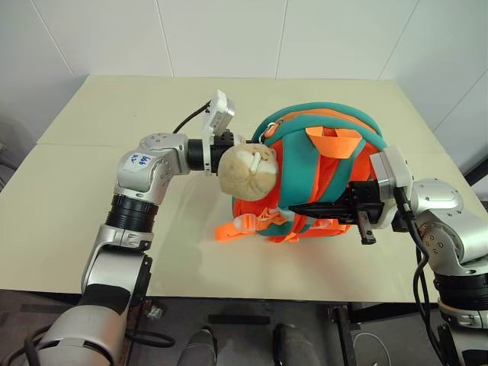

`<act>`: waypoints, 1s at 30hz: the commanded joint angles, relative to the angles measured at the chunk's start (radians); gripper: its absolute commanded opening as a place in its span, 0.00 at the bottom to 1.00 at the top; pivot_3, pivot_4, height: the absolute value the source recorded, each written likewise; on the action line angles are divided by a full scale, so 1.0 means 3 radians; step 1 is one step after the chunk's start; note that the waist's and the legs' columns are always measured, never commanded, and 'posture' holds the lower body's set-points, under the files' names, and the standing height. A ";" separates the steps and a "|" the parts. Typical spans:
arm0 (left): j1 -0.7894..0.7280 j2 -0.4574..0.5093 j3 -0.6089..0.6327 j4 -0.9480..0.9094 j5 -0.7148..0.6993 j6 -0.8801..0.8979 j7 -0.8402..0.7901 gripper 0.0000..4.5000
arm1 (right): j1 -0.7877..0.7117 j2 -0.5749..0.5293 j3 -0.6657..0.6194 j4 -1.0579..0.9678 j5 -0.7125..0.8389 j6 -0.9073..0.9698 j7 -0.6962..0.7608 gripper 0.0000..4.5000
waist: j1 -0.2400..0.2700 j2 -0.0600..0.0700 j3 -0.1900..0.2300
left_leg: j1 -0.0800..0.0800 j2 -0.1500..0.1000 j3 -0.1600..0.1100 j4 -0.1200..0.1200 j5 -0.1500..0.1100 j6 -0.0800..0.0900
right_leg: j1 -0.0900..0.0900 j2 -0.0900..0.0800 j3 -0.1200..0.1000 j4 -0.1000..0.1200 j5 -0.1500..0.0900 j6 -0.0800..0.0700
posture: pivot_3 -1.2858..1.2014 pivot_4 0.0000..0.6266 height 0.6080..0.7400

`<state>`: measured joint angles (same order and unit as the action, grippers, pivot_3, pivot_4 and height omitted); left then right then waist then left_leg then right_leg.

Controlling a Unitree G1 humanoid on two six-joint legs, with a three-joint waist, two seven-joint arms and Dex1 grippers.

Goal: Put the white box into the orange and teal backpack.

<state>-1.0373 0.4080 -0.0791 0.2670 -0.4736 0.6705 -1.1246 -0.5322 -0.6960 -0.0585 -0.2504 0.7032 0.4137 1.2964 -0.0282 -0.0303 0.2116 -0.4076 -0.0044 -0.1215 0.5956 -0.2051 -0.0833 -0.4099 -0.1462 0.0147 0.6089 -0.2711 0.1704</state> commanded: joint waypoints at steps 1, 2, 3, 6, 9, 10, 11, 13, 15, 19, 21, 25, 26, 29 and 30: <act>0.0005 0.0189 0.0100 -0.0374 -0.0238 0.0174 -0.0238 0.63 | -0.0042 -0.0006 -0.0057 -0.0074 0.0027 -0.0048 -0.0024 0.00 | -0.0006 0.0001 0.0001 | 0.0000 0.0000 0.0000 0.0000 0.0000 0.0000 | 0.0000 0.0000 0.0001 0.0000 0.0000 0.0000 | 0.52 0.24 1.00; 0.0008 0.0234 0.0117 -0.0417 -0.0261 0.0200 -0.0266 0.70 | -0.0041 -0.0008 -0.0058 -0.0073 0.0025 -0.0049 -0.0024 0.00 | -0.0007 0.0002 0.0001 | 0.0000 0.0000 0.0000 -0.0001 0.0000 0.0000 | -0.0001 0.0000 0.0000 0.0000 0.0000 0.0000 | 0.52 0.24 1.00; 0.0001 0.0288 0.0151 -0.0442 -0.0287 0.0233 -0.0275 0.78 | -0.0044 -0.0009 -0.0061 -0.0070 0.0025 -0.0047 -0.0025 0.00 | -0.0004 0.0002 0.0001 | 0.0000 0.0000 0.0000 -0.0002 0.0000 0.0000 | -0.0001 0.0000 0.0000 0.0000 0.0000 0.0000 | 0.52 0.24 1.00; -0.0021 0.0558 0.0280 -0.0463 -0.0312 0.0243 -0.0369 0.98 | -0.0062 -0.0007 -0.0056 -0.0047 0.0017 -0.0046 -0.0024 0.00 | -0.0002 0.0003 0.0002 | 0.0000 0.0000 0.0000 -0.0002 0.0000 0.0000 | 0.0000 0.0000 0.0000 -0.0001 0.0000 0.0000 | 0.52 0.24 1.00; 0.0031 0.0806 0.0353 -0.0469 -0.0299 0.0189 -0.0503 0.99 | -0.0085 0.0005 -0.0038 -0.0017 -0.0002 -0.0055 -0.0018 0.00 | 0.0000 0.0004 0.0002 | 0.0002 0.0000 0.0000 -0.0002 0.0000 0.0000 | 0.0000 0.0000 0.0001 -0.0001 0.0000 -0.0001 | 0.52 0.24 1.00; 0.0058 0.0882 0.0394 -0.0452 -0.0293 0.0154 -0.0536 0.99 | -0.0097 0.0012 -0.0028 0.0000 -0.0011 -0.0060 -0.0013 0.00 | 0.0002 0.0004 0.0002 | 0.0002 0.0000 0.0000 -0.0002 0.0000 0.0000 | 0.0000 0.0000 0.0000 -0.0001 0.0000 -0.0001 | 0.52 0.24 1.00; 0.0075 0.0930 0.0419 -0.0437 -0.0292 0.0128 -0.0555 0.99 | -0.0105 0.0017 -0.0021 0.0011 -0.0017 -0.0064 -0.0010 0.00 | 0.0002 0.0004 0.0002 | 0.0001 0.0000 0.0000 -0.0002 0.0000 0.0000 | 0.0001 0.0000 0.0001 -0.0001 0.0000 -0.0001 | 0.52 0.24 1.00; 0.0129 0.1018 0.0497 -0.0437 -0.0367 0.0162 -0.0621 0.99 | -0.0126 0.0026 -0.0005 0.0036 -0.0025 -0.0071 -0.0005 0.00 | 0.0002 0.0004 0.0002 | 0.0002 0.0000 0.0000 -0.0002 0.0000 0.0000 | 0.0001 0.0000 0.0001 -0.0002 0.0000 -0.0001 | 0.52 0.24 1.00; 0.0178 0.1067 0.0539 -0.0459 -0.0424 0.0193 -0.0659 0.99 | -0.0139 0.0033 0.0005 0.0049 -0.0030 -0.0075 -0.0001 0.00 | 0.0002 0.0004 0.0002 | 0.0002 0.0000 0.0000 -0.0002 0.0000 0.0000 | 0.0001 0.0000 0.0000 -0.0001 0.0000 -0.0001 | 0.52 0.24 1.00; 0.0376 0.1166 0.0595 -0.0525 -0.0416 0.0145 -0.0621 0.99 | -0.0175 0.0045 0.0018 0.0088 -0.0045 -0.0081 0.0013 0.00 | 0.0000 0.0004 0.0002 | 0.0002 0.0000 0.0000 -0.0002 0.0000 0.0000 | 0.0001 0.0000 0.0001 -0.0001 0.0000 -0.0001 | 0.52 0.24 1.00; 0.0427 0.1155 0.0633 -0.0558 -0.0445 0.0117 -0.0584 0.99 | -0.0178 0.0047 0.0022 0.0093 -0.0050 -0.0082 0.0015 0.00 | 0.0002 0.0004 0.0002 | 0.0002 0.0001 0.0000 -0.0002 0.0000 0.0000 | 0.0001 0.0001 0.0000 -0.0001 0.0000 -0.0002 | 0.52 0.24 1.00; 0.0526 0.1036 0.0715 -0.0621 -0.0479 0.0125 -0.0332 0.99 | -0.0188 0.0052 0.0024 0.0102 -0.0055 -0.0073 0.0011 0.00 | 0.0003 0.0004 0.0002 | 0.0002 0.0001 0.0000 -0.0002 -0.0001 0.0000 | 0.0001 0.0001 0.0001 -0.0001 0.0000 -0.0002 | 0.52 0.24 1.00; 0.0540 0.1025 0.0681 -0.0626 -0.0447 0.0196 -0.0239 0.99 | -0.0190 0.0053 0.0024 0.0104 -0.0058 -0.0073 0.0011 0.00 | 0.0003 0.0004 0.0002 | 0.0002 0.0001 0.0000 -0.0002 -0.0001 0.0000 | 0.0001 0.0001 0.0001 0.0000 0.0000 -0.0002 | 0.52 0.24 1.00; 0.0511 0.0874 0.0700 -0.0587 -0.0498 0.0265 -0.0036 0.85 | -0.0200 0.0058 0.0025 0.0113 -0.0065 -0.0067 0.0007 0.00 | 0.0005 0.0004 0.0002 | 0.0003 0.0001 0.0000 -0.0002 0.0000 0.0000 | 0.0002 0.0001 0.0001 0.0000 0.0000 -0.0002 | 0.52 0.24 1.00; 0.0504 0.0839 0.0716 -0.0592 -0.0533 0.0295 -0.0007 0.79 | -0.0202 0.0059 0.0026 0.0115 -0.0069 -0.0067 0.0006 0.00 | 0.0005 0.0004 0.0002 | 0.0003 0.0001 0.0000 -0.0002 0.0000 0.0000 | 0.0002 0.0001 0.0001 0.0000 0.0000 -0.0002 | 0.52 0.24 1.00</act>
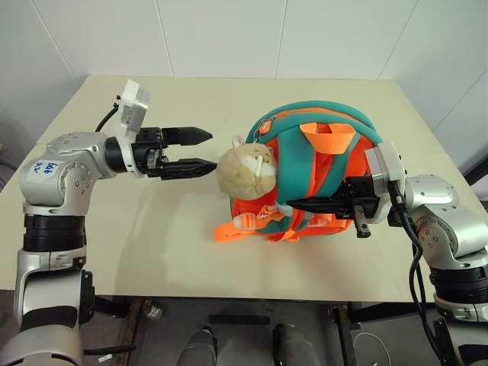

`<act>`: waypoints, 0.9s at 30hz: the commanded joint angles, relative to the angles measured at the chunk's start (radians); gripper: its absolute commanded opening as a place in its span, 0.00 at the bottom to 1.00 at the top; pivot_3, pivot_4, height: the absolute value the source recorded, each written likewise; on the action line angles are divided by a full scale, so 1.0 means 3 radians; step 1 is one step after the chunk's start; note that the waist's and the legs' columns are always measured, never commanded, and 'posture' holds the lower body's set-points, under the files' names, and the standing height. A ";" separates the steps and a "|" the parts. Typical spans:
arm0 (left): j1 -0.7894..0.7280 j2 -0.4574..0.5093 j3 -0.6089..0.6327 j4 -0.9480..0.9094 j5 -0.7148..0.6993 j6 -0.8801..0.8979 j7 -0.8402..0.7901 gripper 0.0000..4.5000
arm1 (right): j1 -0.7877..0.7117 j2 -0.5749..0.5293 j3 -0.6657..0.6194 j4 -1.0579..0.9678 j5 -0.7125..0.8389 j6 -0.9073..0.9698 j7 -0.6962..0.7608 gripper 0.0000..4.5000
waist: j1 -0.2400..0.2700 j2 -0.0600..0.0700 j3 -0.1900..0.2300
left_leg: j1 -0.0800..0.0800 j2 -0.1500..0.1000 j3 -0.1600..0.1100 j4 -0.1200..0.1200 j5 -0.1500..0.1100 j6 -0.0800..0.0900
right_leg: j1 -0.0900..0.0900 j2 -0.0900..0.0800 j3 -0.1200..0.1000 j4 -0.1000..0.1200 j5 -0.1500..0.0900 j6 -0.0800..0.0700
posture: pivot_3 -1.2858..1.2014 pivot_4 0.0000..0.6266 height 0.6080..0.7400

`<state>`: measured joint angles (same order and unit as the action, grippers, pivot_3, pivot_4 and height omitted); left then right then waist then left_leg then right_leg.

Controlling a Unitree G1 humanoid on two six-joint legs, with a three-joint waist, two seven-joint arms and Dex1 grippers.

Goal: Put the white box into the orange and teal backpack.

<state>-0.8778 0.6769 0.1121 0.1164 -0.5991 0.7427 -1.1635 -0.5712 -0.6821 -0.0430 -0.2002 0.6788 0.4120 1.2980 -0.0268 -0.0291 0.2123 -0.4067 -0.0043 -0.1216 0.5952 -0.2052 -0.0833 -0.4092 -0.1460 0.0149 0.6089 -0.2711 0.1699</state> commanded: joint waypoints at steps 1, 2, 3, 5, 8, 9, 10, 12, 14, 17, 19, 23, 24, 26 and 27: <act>-0.0032 -0.0083 0.0093 -0.0104 -0.0152 0.0114 0.0155 0.72 | -0.0075 0.0014 -0.0024 -0.0052 0.0009 -0.0061 -0.0003 0.00 | 0.0000 0.0000 0.0000 | 0.0000 0.0000 0.0000 0.0000 0.0000 0.0000 | 0.0000 0.0000 0.0000 0.0000 0.0000 0.0000 | 0.52 0.24 1.00; -0.0034 -0.0101 0.0087 -0.0106 -0.0168 0.0166 0.0180 0.66 | -0.0076 0.0015 -0.0025 -0.0054 0.0007 -0.0059 -0.0009 0.00 | -0.0005 0.0000 0.0000 | 0.0000 0.0000 0.0000 0.0000 0.0000 0.0000 | 0.0000 0.0000 0.0000 0.0000 0.0000 0.0000 | 0.52 0.24 1.00; -0.0028 -0.0122 0.0069 -0.0098 -0.0158 0.0157 0.0194 0.59 | -0.0077 0.0017 -0.0025 -0.0055 0.0003 -0.0058 -0.0013 0.00 | -0.0008 0.0000 0.0000 | 0.0000 0.0000 0.0000 0.0000 0.0000 0.0000 | 0.0000 0.0000 0.0000 0.0000 0.0000 0.0000 | 0.52 0.24 1.00; -0.0017 -0.0147 0.0025 -0.0085 -0.0137 0.0132 0.0196 0.45 | -0.0077 0.0020 -0.0028 -0.0058 -0.0003 -0.0054 -0.0019 0.00 | -0.0008 0.0000 0.0000 | 0.0000 0.0000 0.0000 -0.0001 0.0000 0.0000 | -0.0001 0.0000 0.0000 0.0000 0.0000 0.0000 | 0.52 0.24 1.00; -0.0008 -0.0176 -0.0091 -0.0103 -0.0129 0.0180 0.0161 0.24 | -0.0071 0.0016 -0.0038 -0.0066 -0.0010 -0.0050 -0.0028 0.00 | 0.0000 0.0000 0.0000 | 0.0000 0.0000 0.0000 0.0000 0.0000 0.0000 | 0.0000 0.0000 0.0000 -0.0001 0.0000 0.0000 | 0.52 0.24 1.00; -0.0010 -0.0176 -0.0116 -0.0107 -0.0129 0.0203 0.0164 0.16 | -0.0071 0.0016 -0.0039 -0.0067 -0.0012 -0.0050 -0.0031 0.00 | 0.0000 0.0000 0.0000 | 0.0000 0.0000 0.0000 0.0000 0.0000 0.0000 | 0.0000 0.0000 0.0000 -0.0001 0.0000 0.0000 | 0.52 0.24 1.00; -0.0021 -0.0185 -0.0156 -0.0084 -0.0111 0.0211 0.0163 0.10 | -0.0068 0.0015 -0.0043 -0.0070 -0.0012 -0.0049 -0.0034 0.00 | 0.0000 0.0000 0.0000 | 0.0000 0.0000 0.0000 0.0000 0.0000 0.0000 | 0.0000 0.0000 0.0000 -0.0001 0.0000 0.0000 | 0.52 0.24 1.00; -0.0048 -0.0214 -0.0252 -0.0017 -0.0061 0.0203 0.0156 0.01 | -0.0064 0.0015 -0.0045 -0.0072 -0.0014 -0.0049 -0.0039 0.00 | 0.0001 0.0000 0.0000 | 0.0000 0.0000 0.0000 0.0000 0.0000 0.0000 | 0.0000 0.0000 0.0000 0.0000 0.0000 0.0000 | 0.52 0.24 1.00; -0.0071 -0.0250 -0.0329 0.0025 -0.0021 0.0170 0.0147 0.01 | -0.0060 0.0014 -0.0045 -0.0075 -0.0014 -0.0048 -0.0042 0.00 | 0.0000 0.0000 0.0000 | 0.0000 0.0000 0.0000 0.0000 0.0000 0.0000 | 0.0000 0.0000 0.0000 -0.0001 0.0000 0.0000 | 0.52 0.24 1.00; -0.0182 -0.0391 -0.0474 0.0224 0.0117 0.0078 0.0215 0.01 | -0.0063 0.0027 -0.0049 -0.0074 -0.0019 -0.0052 -0.0065 0.00 | 0.0003 0.0000 0.0000 | 0.0000 0.0000 0.0000 0.0000 0.0000 0.0000 | 0.0000 0.0000 0.0000 -0.0001 0.0000 0.0000 | 0.52 0.24 1.00; -0.0239 -0.0479 -0.0528 0.0361 0.0191 0.0002 0.0215 0.01 | -0.0059 0.0033 -0.0049 -0.0080 -0.0023 -0.0051 -0.0071 0.00 | 0.0005 0.0000 0.0000 | 0.0000 0.0000 0.0000 0.0001 0.0000 0.0000 | 0.0000 0.0000 0.0000 -0.0001 0.0000 0.0000 | 0.52 0.24 1.00; -0.0274 -0.0568 -0.0646 0.0519 0.0347 -0.0126 0.0174 0.01 | -0.0065 0.0044 -0.0048 -0.0080 -0.0032 -0.0050 -0.0080 0.00 | -0.0005 0.0000 0.0000 | 0.0000 0.0000 0.0001 0.0001 0.0000 0.0000 | 0.0000 0.0000 0.0000 -0.0002 0.0001 0.0000 | 0.52 0.24 1.00; -0.0286 -0.0586 -0.0654 0.0558 0.0378 -0.0142 0.0187 0.01 | -0.0065 0.0045 -0.0050 -0.0080 -0.0032 -0.0050 -0.0086 0.00 | -0.0003 0.0000 0.0000 | 0.0000 0.0000 0.0001 0.0001 0.0000 0.0000 | -0.0001 0.0000 0.0000 -0.0002 0.0001 0.0000 | 0.52 0.24 1.00; -0.0305 -0.0610 -0.0661 0.0629 0.0426 -0.0197 0.0183 0.01 | -0.0062 0.0045 -0.0052 -0.0080 -0.0034 -0.0054 -0.0090 0.00 | -0.0001 0.0000 0.0000 | 0.0000 0.0000 0.0001 0.0001 0.0000 0.0000 | 0.0000 0.0000 0.0000 -0.0002 0.0001 0.0000 | 0.52 0.24 1.00; -0.0314 -0.0625 -0.0658 0.0653 0.0441 -0.0220 0.0177 0.01 | -0.0061 0.0046 -0.0052 -0.0079 -0.0036 -0.0056 -0.0090 0.00 | 0.0003 0.0000 0.0000 | -0.0001 0.0000 0.0001 0.0001 0.0000 0.0000 | 0.0000 0.0000 0.0000 -0.0002 0.0001 0.0000 | 0.52 0.24 1.00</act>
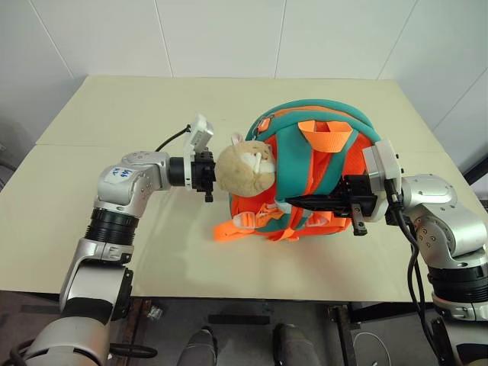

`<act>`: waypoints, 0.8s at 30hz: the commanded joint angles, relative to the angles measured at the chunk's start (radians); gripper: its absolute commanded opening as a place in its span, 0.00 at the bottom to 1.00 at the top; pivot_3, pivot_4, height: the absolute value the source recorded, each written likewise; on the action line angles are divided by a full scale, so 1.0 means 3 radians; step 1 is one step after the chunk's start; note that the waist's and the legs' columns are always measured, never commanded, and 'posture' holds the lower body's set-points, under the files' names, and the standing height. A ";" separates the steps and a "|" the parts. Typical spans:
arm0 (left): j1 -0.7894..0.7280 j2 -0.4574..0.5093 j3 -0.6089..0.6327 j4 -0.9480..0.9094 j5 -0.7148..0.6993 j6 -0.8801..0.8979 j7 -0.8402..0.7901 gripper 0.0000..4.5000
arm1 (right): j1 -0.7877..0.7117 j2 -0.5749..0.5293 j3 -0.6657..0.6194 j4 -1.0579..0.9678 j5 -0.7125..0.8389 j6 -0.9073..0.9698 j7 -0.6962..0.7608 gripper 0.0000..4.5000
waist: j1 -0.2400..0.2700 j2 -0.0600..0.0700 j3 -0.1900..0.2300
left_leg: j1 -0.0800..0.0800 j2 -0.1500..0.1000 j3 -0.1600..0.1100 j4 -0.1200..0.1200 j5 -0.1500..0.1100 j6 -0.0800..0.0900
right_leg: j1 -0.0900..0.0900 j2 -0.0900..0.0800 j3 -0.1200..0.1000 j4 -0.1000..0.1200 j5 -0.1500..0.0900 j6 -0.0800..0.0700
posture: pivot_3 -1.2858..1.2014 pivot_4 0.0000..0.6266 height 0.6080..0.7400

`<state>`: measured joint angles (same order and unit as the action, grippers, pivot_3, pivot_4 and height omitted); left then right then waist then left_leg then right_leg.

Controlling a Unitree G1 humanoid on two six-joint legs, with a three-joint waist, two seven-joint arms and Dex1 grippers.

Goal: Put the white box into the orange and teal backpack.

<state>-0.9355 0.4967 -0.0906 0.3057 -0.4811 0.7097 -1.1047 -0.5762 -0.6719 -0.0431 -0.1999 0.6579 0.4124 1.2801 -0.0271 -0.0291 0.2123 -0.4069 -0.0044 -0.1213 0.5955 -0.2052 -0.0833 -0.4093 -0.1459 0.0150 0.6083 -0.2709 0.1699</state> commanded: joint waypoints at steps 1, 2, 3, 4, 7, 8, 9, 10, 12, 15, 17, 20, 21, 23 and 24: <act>-0.0125 -0.0033 0.0026 0.0025 0.0054 -0.0125 -0.0028 0.01 | -0.0044 0.0012 -0.0050 -0.0081 0.0032 -0.0060 -0.0031 0.00 | 0.0006 0.0000 0.0000 | 0.0000 0.0000 0.0000 0.0000 0.0000 0.0000 | 0.0000 0.0000 0.0000 0.0000 0.0000 0.0000 | 0.52 0.24 1.00; -0.0128 -0.0040 0.0034 0.0023 0.0059 -0.0132 -0.0034 0.01 | -0.0042 0.0011 -0.0050 -0.0084 0.0033 -0.0060 -0.0032 0.00 | 0.0006 0.0000 0.0000 | 0.0000 0.0000 0.0000 0.0000 0.0000 0.0000 | 0.0000 0.0000 0.0000 0.0000 0.0000 0.0000 | 0.52 0.24 1.00; -0.0129 -0.0037 0.0045 0.0008 0.0059 -0.0126 -0.0036 0.01 | -0.0042 0.0010 -0.0050 -0.0084 0.0032 -0.0061 -0.0034 0.00 | 0.0006 0.0000 0.0000 | 0.0000 0.0000 0.0000 0.0000 0.0000 0.0000 | 0.0000 0.0000 0.0000 0.0000 0.0000 0.0000 | 0.52 0.24 1.00; -0.0117 -0.0019 0.0079 -0.0049 0.0034 -0.0135 -0.0052 0.01 | -0.0041 0.0012 -0.0049 -0.0086 0.0032 -0.0063 -0.0038 0.00 | 0.0006 0.0000 0.0000 | 0.0000 0.0000 0.0000 0.0000 0.0000 0.0000 | 0.0001 0.0000 0.0000 0.0000 0.0000 0.0000 | 0.52 0.24 1.00; -0.0075 0.0033 0.0419 -0.0369 -0.0367 0.0014 -0.0154 0.01 | -0.0038 0.0023 -0.0037 -0.0092 0.0021 -0.0072 -0.0048 0.00 | 0.0002 0.0000 0.0000 | -0.0001 0.0000 0.0000 0.0000 0.0000 0.0000 | 0.0000 0.0000 0.0000 -0.0001 0.0000 0.0000 | 0.52 0.24 1.00; -0.0079 0.0062 0.0543 -0.0440 -0.0502 0.0137 -0.0138 0.01 | -0.0037 0.0026 -0.0038 -0.0097 0.0022 -0.0071 -0.0051 0.00 | -0.0005 0.0000 0.0000 | -0.0002 0.0000 -0.0001 0.0000 0.0000 0.0000 | 0.0000 0.0000 0.0000 -0.0002 0.0000 0.0000 | 0.52 0.24 1.00; -0.0078 0.0103 0.0648 -0.0495 -0.0600 0.0235 -0.0120 0.01 | -0.0040 0.0030 -0.0039 -0.0099 0.0024 -0.0067 -0.0055 0.00 | -0.0011 0.0000 0.0000 | -0.0001 0.0000 0.0000 -0.0001 -0.0001 -0.0001 | 0.0000 0.0000 0.0000 -0.0002 0.0000 0.0000 | 0.52 0.24 1.00; -0.0062 0.0163 0.0726 -0.0551 -0.0669 0.0318 -0.0108 0.01 | -0.0037 0.0031 -0.0042 -0.0107 0.0026 -0.0064 -0.0058 0.00 | -0.0017 0.0000 0.0000 | 0.0000 0.0001 0.0000 -0.0001 -0.0001 -0.0001 | 0.0000 0.0000 0.0001 -0.0002 0.0000 0.0000 | 0.52 0.24 1.00; 0.0001 0.0324 0.0852 -0.0657 -0.0753 0.0416 -0.0091 0.01 | -0.0026 0.0028 -0.0047 -0.0116 0.0030 -0.0062 -0.0056 0.00 | -0.0019 0.0001 0.0001 | 0.0002 0.0002 0.0000 -0.0003 -0.0001 0.0000 | -0.0001 0.0000 0.0000 0.0000 0.0000 0.0000 | 0.52 0.24 1.00; 0.0127 0.0619 0.0994 -0.0748 -0.0855 0.0547 -0.0174 0.01 | -0.0011 0.0025 -0.0053 -0.0120 0.0032 -0.0066 -0.0050 0.00 | -0.0015 0.0002 0.0001 | 0.0002 0.0001 0.0000 -0.0002 -0.0001 -0.0001 | -0.0001 0.0001 0.0001 0.0001 0.0000 0.0000 | 0.52 0.24 1.00; 0.0159 0.0767 0.1134 -0.0750 -0.0975 0.0713 -0.0124 0.09 | -0.0006 0.0030 -0.0055 -0.0132 0.0036 -0.0067 -0.0055 0.00 | -0.0006 0.0001 0.0001 | 0.0002 0.0001 0.0000 -0.0002 -0.0001 0.0000 | 0.0000 0.0001 0.0001 0.0001 0.0000 0.0000 | 0.52 0.24 1.00; 0.0213 0.0916 0.1273 -0.0757 -0.1079 0.0797 -0.0138 0.24 | -0.0004 0.0034 -0.0059 -0.0138 0.0045 -0.0066 -0.0054 0.00 | 0.0006 0.0001 0.0001 | 0.0002 0.0001 -0.0001 -0.0002 -0.0001 -0.0001 | 0.0000 0.0001 0.0000 0.0001 0.0000 0.0000 | 0.52 0.24 1.00; 0.0232 0.0954 0.1315 -0.0757 -0.1105 0.0811 -0.0133 0.30 | 0.0000 0.0033 -0.0060 -0.0141 0.0046 -0.0067 -0.0052 0.00 | 0.0003 0.0001 0.0001 | 0.0001 0.0001 -0.0001 -0.0002 -0.0001 -0.0001 | 0.0001 0.0001 0.0000 0.0000 0.0000 0.0000 | 0.52 0.24 1.00; 0.0293 0.1034 0.1357 -0.0815 -0.1177 0.0893 -0.0130 0.44 | 0.0001 0.0036 -0.0062 -0.0138 0.0044 -0.0071 -0.0049 0.00 | -0.0001 0.0001 0.0001 | 0.0001 0.0001 -0.0001 -0.0002 -0.0002 -0.0001 | 0.0001 0.0001 0.0001 -0.0001 0.0000 -0.0001 | 0.52 0.24 1.00; 0.0335 0.1063 0.1353 -0.0873 -0.1215 0.0931 -0.0143 0.51 | 0.0001 0.0037 -0.0063 -0.0141 0.0045 -0.0072 -0.0051 0.00 | -0.0002 0.0001 0.0001 | 0.0001 0.0001 -0.0001 -0.0003 -0.0002 -0.0001 | 0.0000 0.0001 0.0000 -0.0001 0.0000 -0.0001 | 0.52 0.24 1.00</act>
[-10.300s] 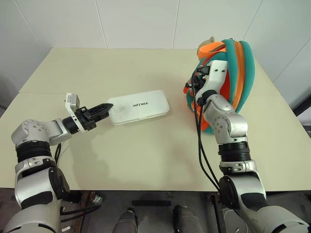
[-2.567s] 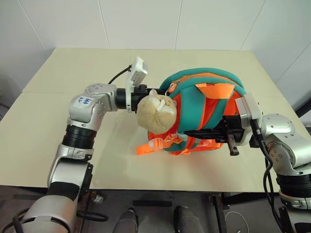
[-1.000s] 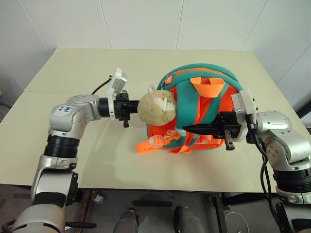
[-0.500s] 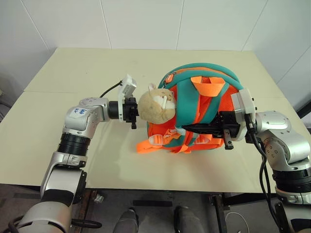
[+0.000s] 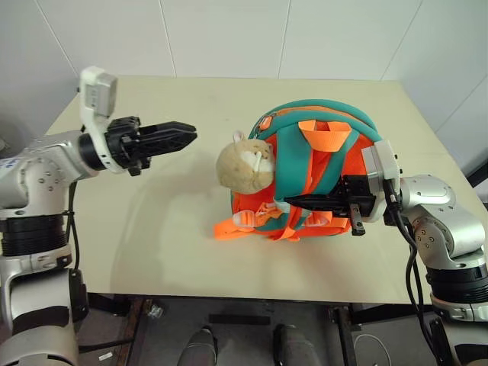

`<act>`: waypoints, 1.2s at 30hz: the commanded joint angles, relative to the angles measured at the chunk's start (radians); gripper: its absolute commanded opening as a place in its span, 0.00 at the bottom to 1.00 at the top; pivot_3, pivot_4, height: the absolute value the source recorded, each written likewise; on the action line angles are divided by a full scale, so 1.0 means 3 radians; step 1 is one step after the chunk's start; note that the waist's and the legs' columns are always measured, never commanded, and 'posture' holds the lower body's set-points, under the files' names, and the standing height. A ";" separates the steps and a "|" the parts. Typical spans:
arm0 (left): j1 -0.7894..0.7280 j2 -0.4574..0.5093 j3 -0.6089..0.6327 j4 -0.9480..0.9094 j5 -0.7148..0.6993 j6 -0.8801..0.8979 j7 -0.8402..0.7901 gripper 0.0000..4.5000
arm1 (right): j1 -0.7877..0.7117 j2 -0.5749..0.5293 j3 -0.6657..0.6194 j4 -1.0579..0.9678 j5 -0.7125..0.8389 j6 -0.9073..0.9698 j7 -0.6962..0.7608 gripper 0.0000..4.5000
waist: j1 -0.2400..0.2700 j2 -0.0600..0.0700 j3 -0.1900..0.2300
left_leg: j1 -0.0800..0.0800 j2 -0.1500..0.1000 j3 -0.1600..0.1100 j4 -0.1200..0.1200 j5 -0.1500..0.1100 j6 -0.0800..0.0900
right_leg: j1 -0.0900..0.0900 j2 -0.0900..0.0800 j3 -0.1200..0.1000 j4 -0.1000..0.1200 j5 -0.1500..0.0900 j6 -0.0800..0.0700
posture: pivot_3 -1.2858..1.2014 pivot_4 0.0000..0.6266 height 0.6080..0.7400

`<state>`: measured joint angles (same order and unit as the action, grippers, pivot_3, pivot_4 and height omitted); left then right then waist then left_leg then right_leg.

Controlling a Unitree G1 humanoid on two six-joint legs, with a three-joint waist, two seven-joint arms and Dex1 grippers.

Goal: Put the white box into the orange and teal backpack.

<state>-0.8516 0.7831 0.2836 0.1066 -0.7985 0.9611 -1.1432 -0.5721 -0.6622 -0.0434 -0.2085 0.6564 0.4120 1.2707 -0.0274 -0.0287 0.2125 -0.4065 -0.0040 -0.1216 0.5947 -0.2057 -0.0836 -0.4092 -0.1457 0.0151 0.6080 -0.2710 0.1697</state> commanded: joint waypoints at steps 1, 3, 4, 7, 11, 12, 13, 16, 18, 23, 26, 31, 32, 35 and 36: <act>0.0099 0.0135 0.0097 -0.0275 -0.0192 0.0121 -0.0033 0.58 | -0.0014 0.0007 -0.0064 -0.0114 0.0051 -0.0069 -0.0023 0.00 | -0.0001 0.0000 0.0000 | 0.0000 0.0000 0.0000 0.0000 0.0000 0.0000 | 0.0000 0.0000 0.0000 0.0000 0.0000 0.0000 | 0.52 0.24 1.00; 0.0185 0.0186 0.0066 -0.0436 -0.0282 0.0192 -0.0074 0.70 | -0.0013 0.0012 -0.0068 -0.0122 0.0060 -0.0068 -0.0026 0.00 | -0.0001 0.0000 0.0000 | 0.0000 0.0000 0.0000 -0.0001 -0.0001 -0.0001 | 0.0000 0.0000 0.0000 -0.0001 0.0000 0.0000 | 0.52 0.24 1.00; 0.0211 0.0202 0.0056 -0.0487 -0.0312 0.0215 -0.0082 0.77 | -0.0013 0.0013 -0.0070 -0.0124 0.0063 -0.0067 -0.0026 0.00 | -0.0001 0.0000 0.0000 | 0.0000 0.0000 0.0000 -0.0001 -0.0001 -0.0001 | 0.0000 0.0000 0.0000 -0.0001 0.0000 0.0000 | 0.52 0.24 1.00; 0.0288 0.0211 -0.0023 -0.0670 -0.0357 0.0257 -0.0063 0.98 | 0.0000 0.0043 -0.0093 -0.0138 0.0095 -0.0077 -0.0040 0.00 | -0.0003 0.0000 0.0000 | 0.0001 0.0000 0.0001 -0.0001 -0.0001 -0.0001 | 0.0000 0.0000 0.0000 -0.0001 -0.0001 -0.0001 | 0.52 0.24 1.00; 0.0312 0.0136 -0.0213 -0.0866 -0.0328 0.0339 0.0130 0.99 | 0.0045 0.0109 -0.0135 -0.0176 0.0187 -0.0089 -0.0035 0.00 | 0.0000 0.0000 0.0000 | 0.0001 0.0000 0.0001 -0.0001 -0.0001 -0.0001 | 0.0000 0.0000 0.0001 -0.0001 -0.0001 -0.0002 | 0.52 0.24 1.00; 0.0287 0.0107 -0.0235 -0.0865 -0.0330 0.0345 0.0170 0.99 | 0.0042 0.0138 -0.0149 -0.0174 0.0224 -0.0084 -0.0042 0.00 | 0.0000 0.0000 0.0000 | 0.0001 0.0000 0.0001 -0.0001 -0.0001 -0.0001 | 0.0000 0.0000 0.0001 -0.0001 -0.0001 -0.0002 | 0.52 0.24 1.00; 0.0255 0.0059 -0.0277 -0.0883 -0.0331 0.0356 0.0228 0.99 | 0.0044 0.0155 -0.0157 -0.0186 0.0249 -0.0081 -0.0046 0.00 | -0.0002 0.0000 0.0000 | 0.0001 0.0000 0.0000 -0.0001 -0.0001 -0.0001 | 0.0000 0.0000 0.0000 0.0000 -0.0001 -0.0002 | 0.52 0.24 1.00; 0.0178 -0.0056 -0.0371 -0.0920 -0.0350 0.0352 0.0295 0.99 | 0.0051 0.0167 -0.0149 -0.0205 0.0252 -0.0083 -0.0057 0.00 | -0.0002 0.0000 0.0000 | 0.0000 0.0000 0.0001 0.0000 -0.0001 -0.0001 | 0.0000 0.0000 0.0000 -0.0001 -0.0001 -0.0002 | 0.52 0.24 1.00; 0.0060 -0.0176 -0.0445 -0.0868 -0.0345 0.0359 0.0358 0.99 | 0.0050 0.0177 -0.0127 -0.0194 0.0240 -0.0092 -0.0064 0.00 | 0.0000 0.0000 0.0000 | 0.0000 0.0000 0.0001 -0.0001 -0.0001 -0.0001 | 0.0000 0.0000 0.0000 -0.0002 -0.0001 -0.0002 | 0.52 0.24 1.00; -0.0127 -0.0404 -0.0650 -0.0768 -0.0203 0.0270 0.0444 0.99 | 0.0030 0.0190 -0.0105 -0.0177 0.0220 -0.0098 -0.0073 0.00 | -0.0004 0.0000 0.0000 | 0.0000 0.0000 0.0001 0.0000 -0.0001 -0.0001 | 0.0000 0.0001 0.0001 -0.0003 -0.0001 -0.0001 | 0.52 0.24 1.00; -0.0182 -0.0470 -0.0711 -0.0676 -0.0173 0.0265 0.0454 0.91 | 0.0027 0.0184 -0.0105 -0.0163 0.0206 -0.0107 -0.0069 0.00 | -0.0004 0.0000 0.0000 | 0.0001 0.0000 0.0001 -0.0001 -0.0001 -0.0001 | 0.0000 0.0001 0.0001 -0.0002 -0.0001 -0.0002 | 0.52 0.24 1.00; -0.0227 -0.0415 -0.0740 -0.0623 -0.0131 0.0223 0.0395 0.61 | 0.0088 0.0158 -0.0148 -0.0170 0.0226 -0.0133 -0.0059 0.00 | 0.0000 0.0000 0.0000 | 0.0000 0.0000 0.0001 -0.0001 -0.0001 -0.0001 | 0.0000 0.0001 0.0002 -0.0003 -0.0001 -0.0002 | 0.52 0.24 1.00; -0.0242 -0.0396 -0.0740 -0.0605 -0.0119 0.0220 0.0385 0.53 | 0.0095 0.0155 -0.0152 -0.0165 0.0228 -0.0141 -0.0054 0.00 | 0.0000 0.0000 0.0000 | 0.0000 0.0000 0.0001 -0.0001 -0.0001 -0.0001 | 0.0000 0.0001 0.0001 -0.0003 -0.0001 -0.0002 | 0.52 0.24 1.00; -0.0277 -0.0341 -0.0730 -0.0570 -0.0085 0.0212 0.0358 0.35 | 0.0106 0.0159 -0.0156 -0.0161 0.0230 -0.0153 -0.0057 0.00 | -0.0003 0.0000 0.0000 | 0.0000 0.0000 0.0001 -0.0001 -0.0001 -0.0001 | 0.0000 0.0001 0.0002 -0.0003 -0.0001 -0.0002 | 0.52 0.24 1.00; -0.0283 -0.0329 -0.0730 -0.0562 -0.0075 0.0207 0.0350 0.30 | 0.0106 0.0163 -0.0156 -0.0160 0.0230 -0.0155 -0.0060 0.00 | -0.0003 0.0000 0.0000 | 0.0000 0.0000 0.0001 -0.0001 -0.0001 -0.0001 | 0.0000 0.0001 0.0002 -0.0003 -0.0001 -0.0002 | 0.52 0.24 1.00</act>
<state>-0.9095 0.6664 0.0560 -0.0619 -0.8276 1.0415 -1.0279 -0.5370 -0.6093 -0.0517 -0.2325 0.7027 0.3913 1.2535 -0.0284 -0.0287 0.2126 -0.4064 -0.0039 -0.1213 0.5945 -0.2060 -0.0838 -0.4092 -0.1453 0.0156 0.6070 -0.2713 0.1692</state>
